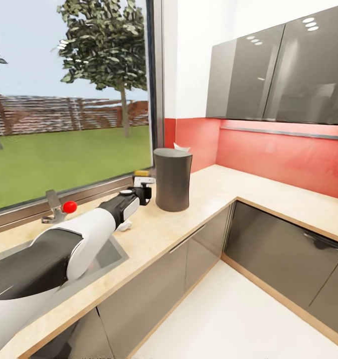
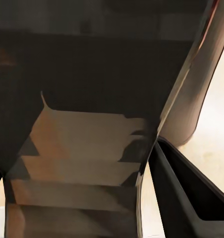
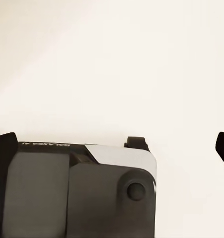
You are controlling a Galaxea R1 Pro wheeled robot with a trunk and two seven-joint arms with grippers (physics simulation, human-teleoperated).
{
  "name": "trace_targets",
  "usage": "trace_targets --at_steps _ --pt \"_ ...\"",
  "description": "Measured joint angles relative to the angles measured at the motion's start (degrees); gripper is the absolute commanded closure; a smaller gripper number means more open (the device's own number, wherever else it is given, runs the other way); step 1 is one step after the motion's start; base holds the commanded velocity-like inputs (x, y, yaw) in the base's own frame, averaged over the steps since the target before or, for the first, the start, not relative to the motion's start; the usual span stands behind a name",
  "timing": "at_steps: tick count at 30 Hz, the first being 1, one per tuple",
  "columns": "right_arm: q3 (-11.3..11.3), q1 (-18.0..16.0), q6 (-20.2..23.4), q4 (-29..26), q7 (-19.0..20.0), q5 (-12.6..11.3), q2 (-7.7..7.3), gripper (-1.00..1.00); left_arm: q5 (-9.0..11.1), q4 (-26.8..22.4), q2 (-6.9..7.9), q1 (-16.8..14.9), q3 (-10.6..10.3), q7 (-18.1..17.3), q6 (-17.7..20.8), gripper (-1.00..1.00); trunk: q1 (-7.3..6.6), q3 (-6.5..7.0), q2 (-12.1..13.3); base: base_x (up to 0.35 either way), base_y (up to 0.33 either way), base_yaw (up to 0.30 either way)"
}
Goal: Set up a coffee station on the kitchen countertop: keep the coffee maker on the countertop, move the bottle of coffee from the kitchen shelf to the counter next to the coffee maker, place a paper coffee filter on top of the coffee maker, put the saucer next to the coffee maker with the coffee cup on the saucer, and place the electric kettle next to the coffee maker.
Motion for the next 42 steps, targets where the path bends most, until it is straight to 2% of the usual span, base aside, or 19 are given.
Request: trace_targets --at_steps 4,8,20,42 --pt "0.0 0.0 0.0 0.0 0.0 0.0 0.03 -1.0 0.02 1.74 0.01 0.13 -0.02 -0.15 -5.07 1.0 0.0 -0.36 0.0 0.0 0.0 0.0" --pt "0.0 0.0 0.0 0.0 0.0 0.0 0.03 -1.0 0.06 2.17 0.02 1.06 0.05 -0.22 -7.07 1.0 0.0 -0.74 0.0 0.0 0.0 0.0" --pt "0.0 0.0 0.0 0.0 0.0 0.0 0.01 -1.0 0.04 2.29 0.02 2.37 -0.03 -0.29 -7.92 1.0 -0.03 -1.71 -0.02 0.065 0.0 0.0" --pt "0.0 -0.01 -0.09 0.01 0.0 0.0 0.04 -1.0 0.03 2.24 0.02 2.43 -0.04 -0.23 -7.92 1.0 0.0 -1.78 -0.01 0.036 -0.07 0.012"
